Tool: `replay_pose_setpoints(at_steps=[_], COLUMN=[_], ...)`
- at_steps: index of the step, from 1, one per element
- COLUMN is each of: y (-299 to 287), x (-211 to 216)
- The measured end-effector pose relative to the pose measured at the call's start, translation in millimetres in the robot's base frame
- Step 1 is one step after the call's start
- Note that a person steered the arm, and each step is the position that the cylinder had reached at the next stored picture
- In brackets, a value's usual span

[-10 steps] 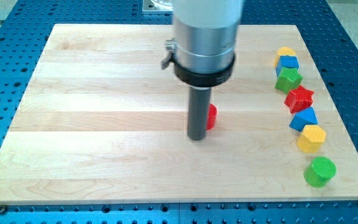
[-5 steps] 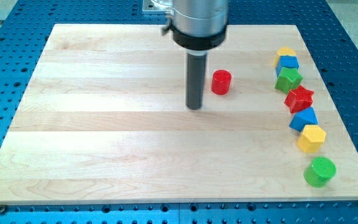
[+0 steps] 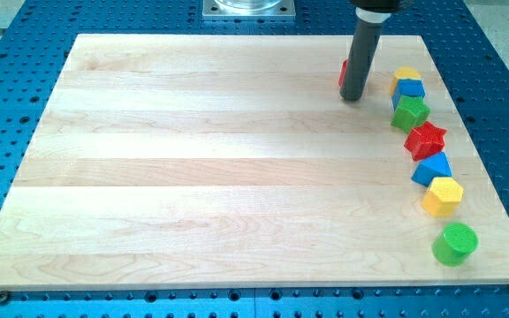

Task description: Place the red circle at the top side of the heart

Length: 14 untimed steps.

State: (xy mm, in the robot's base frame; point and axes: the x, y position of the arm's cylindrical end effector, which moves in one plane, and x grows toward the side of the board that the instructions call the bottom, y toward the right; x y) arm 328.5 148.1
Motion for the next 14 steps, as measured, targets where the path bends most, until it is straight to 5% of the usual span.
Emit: replay_pose_setpoints(at_steps=[6,9,14], y=[-23,52,74], x=[-92,-92,-79])
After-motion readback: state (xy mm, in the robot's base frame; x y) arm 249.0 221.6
